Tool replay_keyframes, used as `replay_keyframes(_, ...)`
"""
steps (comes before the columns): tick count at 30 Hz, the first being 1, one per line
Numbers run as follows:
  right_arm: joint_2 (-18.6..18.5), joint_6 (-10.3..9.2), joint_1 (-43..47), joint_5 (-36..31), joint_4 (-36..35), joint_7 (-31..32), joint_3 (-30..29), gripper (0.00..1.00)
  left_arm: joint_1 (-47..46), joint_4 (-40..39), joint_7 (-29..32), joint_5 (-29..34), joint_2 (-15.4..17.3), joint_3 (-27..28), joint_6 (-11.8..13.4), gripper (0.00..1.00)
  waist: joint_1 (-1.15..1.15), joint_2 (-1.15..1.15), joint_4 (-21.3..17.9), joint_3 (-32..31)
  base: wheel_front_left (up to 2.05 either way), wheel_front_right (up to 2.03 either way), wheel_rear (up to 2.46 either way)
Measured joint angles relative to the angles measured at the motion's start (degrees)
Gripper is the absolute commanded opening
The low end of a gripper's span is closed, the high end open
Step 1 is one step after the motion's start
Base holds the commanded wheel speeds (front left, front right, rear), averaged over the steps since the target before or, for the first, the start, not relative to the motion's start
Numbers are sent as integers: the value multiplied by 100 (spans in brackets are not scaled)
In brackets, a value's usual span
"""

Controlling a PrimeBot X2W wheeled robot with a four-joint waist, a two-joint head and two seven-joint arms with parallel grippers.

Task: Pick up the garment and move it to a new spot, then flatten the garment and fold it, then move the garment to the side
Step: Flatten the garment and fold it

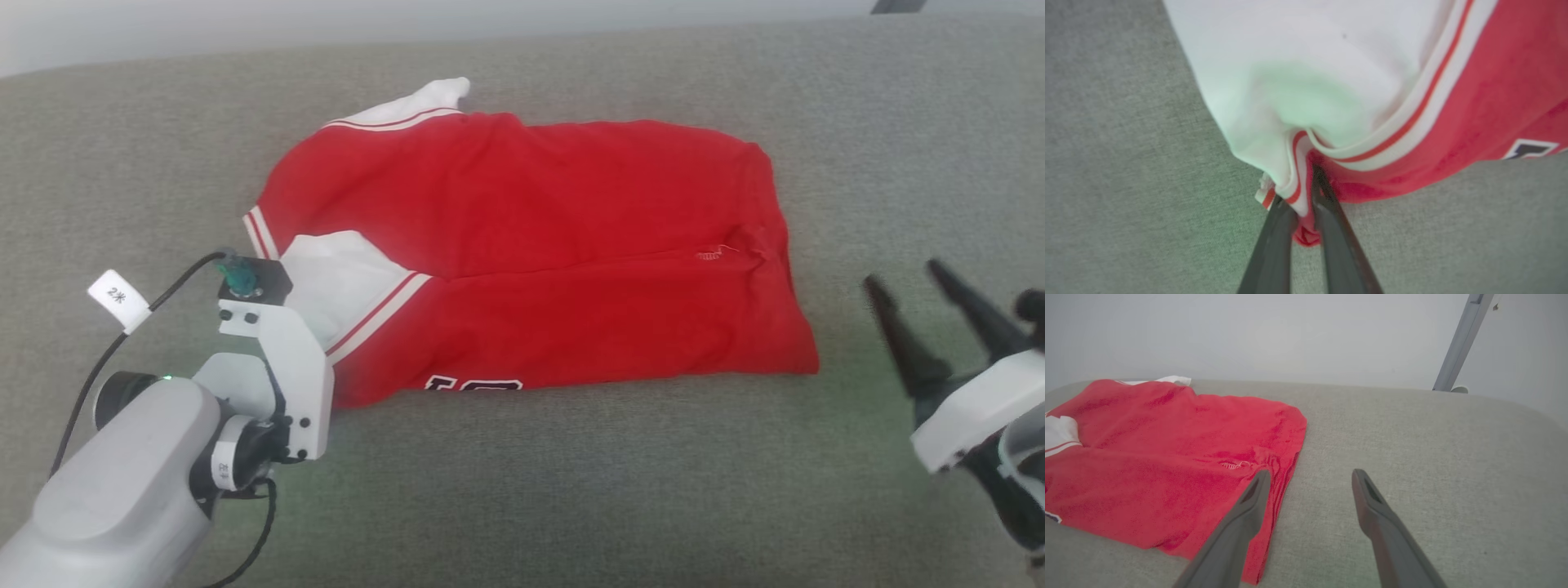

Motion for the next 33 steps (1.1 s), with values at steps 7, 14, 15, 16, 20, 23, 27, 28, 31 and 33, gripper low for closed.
replay_keyframes(7, -191, 0, 135, 486, -229, 1189, 210, 100, -93, -36, -45, 31, -146, -111, -115, 0, 0, 0, 248, -19, 0, 0, 0)
replay_keyframes(14, -210, 0, -73, 791, -8, 2299, 389, 100, -199, -107, -97, 77, -335, -261, -216, 0, 0, 0, 541, 45, 0, 0, 0)
replay_keyframes(15, -222, 0, -123, 754, 76, 2431, 409, 100, -221, -104, -102, 90, -367, -278, -224, 0, 0, 0, 580, 60, 0, 0, 0)
replay_keyframes(16, -221, -1, -179, 725, 155, 2585, 422, 100, -238, -100, -115, 103, -400, -287, -238, 0, 0, 0, 617, 76, 0, 0, 0)
replay_keyframes(20, -152, 0, -414, 635, 416, 3107, 488, 100, -259, -62, -236, 123, -491, -303, -292, 0, 0, 0, 738, 141, 0, 0, 0)
replay_keyframes(23, -94, -1, -580, 633, 563, 3403, 514, 100, -284, 14, -307, 123, -543, -308, -342, 0, 0, 0, 798, 186, 0, 0, 0)
replay_keyframes(27, -86, 0, -782, 490, 744, 3510, 581, 0, -333, 121, -404, 123, -613, -311, -400, 0, 0, 0, 843, 220, 0, 0, 0)
replay_keyframes(28, -93, 0, -825, 442, 794, 3507, 587, 0, -341, 152, -434, 123, -627, -309, -420, 0, 0, 0, 850, 221, 0, 0, 0)
replay_keyframes(31, -48, 1, -882, 427, 859, 3411, 542, 0, -361, 237, -499, 122, -643, -301, -478, 0, 0, 0, 853, 199, 0, 0, 0)
replay_keyframes(33, -96, 8, -889, 401, 848, 3399, 533, 0, -366, 261, -503, 119, -637, -296, -502, 0, 0, 0, 850, 166, 0, 0, 0)
